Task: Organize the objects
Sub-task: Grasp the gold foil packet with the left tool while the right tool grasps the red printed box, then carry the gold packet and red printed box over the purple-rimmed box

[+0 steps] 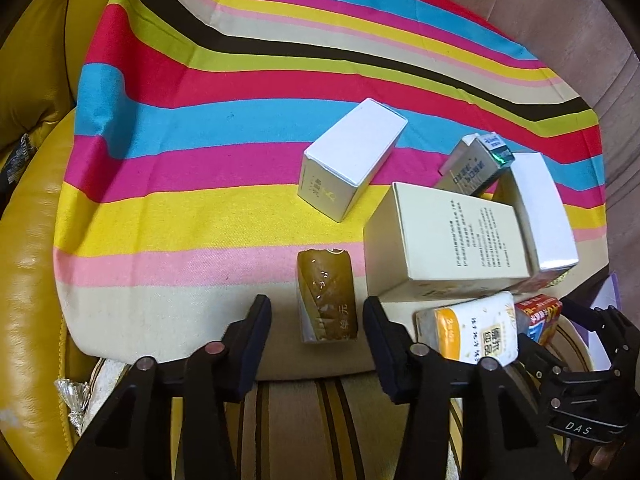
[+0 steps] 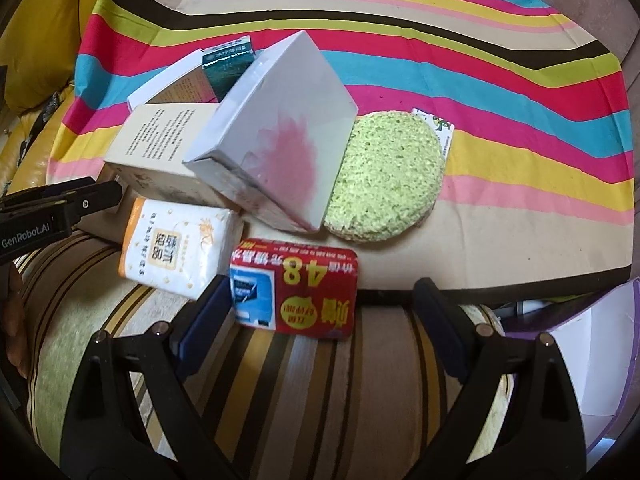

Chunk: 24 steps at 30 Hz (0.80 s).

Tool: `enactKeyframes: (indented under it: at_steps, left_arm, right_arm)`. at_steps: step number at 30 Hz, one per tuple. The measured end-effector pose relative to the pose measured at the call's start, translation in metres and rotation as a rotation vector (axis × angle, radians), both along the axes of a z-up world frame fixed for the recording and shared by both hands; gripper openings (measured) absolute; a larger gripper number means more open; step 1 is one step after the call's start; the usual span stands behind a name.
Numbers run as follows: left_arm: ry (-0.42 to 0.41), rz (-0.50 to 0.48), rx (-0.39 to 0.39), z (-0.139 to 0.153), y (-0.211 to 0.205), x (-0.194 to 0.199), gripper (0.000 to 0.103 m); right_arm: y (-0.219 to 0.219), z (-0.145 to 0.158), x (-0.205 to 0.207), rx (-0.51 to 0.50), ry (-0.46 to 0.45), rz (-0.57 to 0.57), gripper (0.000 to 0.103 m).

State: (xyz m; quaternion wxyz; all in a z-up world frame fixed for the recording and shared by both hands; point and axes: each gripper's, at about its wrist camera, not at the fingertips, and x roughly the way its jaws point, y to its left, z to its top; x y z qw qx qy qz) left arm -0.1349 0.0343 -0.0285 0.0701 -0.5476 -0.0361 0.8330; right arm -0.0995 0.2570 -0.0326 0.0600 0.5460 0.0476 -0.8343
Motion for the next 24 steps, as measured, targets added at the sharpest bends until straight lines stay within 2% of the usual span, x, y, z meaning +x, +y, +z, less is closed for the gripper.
enactKeyframes:
  at_steps: [2,5,8,10,17,21,24]
  left_arm:
    - [-0.002,0.0,0.001,-0.004,0.0,-0.003,0.037]
    - [0.009,0.004,0.001,-0.004,-0.001,0.0,0.031]
    - [0.02,0.007,0.014,-0.003,-0.003,0.003,0.03]
    - [0.028,0.012,0.022,-0.003,-0.004,0.006,0.03]
    - [0.071,0.03,0.038,0.005,-0.011,0.023,0.03]
    - [0.097,0.039,0.022,0.011,-0.01,0.028,0.03]
    - [0.111,0.05,0.017,0.017,-0.01,0.034,0.03]
  right_arm:
    - [0.0,-0.003,-0.004,0.006,-0.002,-0.008,0.093]
    - [0.0,-0.008,-0.005,0.017,-0.004,-0.017,0.093]
    - [0.003,-0.01,-0.006,0.013,-0.004,-0.029,0.091]
    - [0.001,-0.011,-0.005,0.008,-0.004,-0.039,0.081]
    - [0.003,-0.01,0.001,-0.001,0.019,-0.045,0.072]
    - [0.007,-0.006,0.007,-0.027,0.03,-0.046,0.063]
    - [0.01,-0.005,0.011,-0.056,0.033,-0.041,0.062]
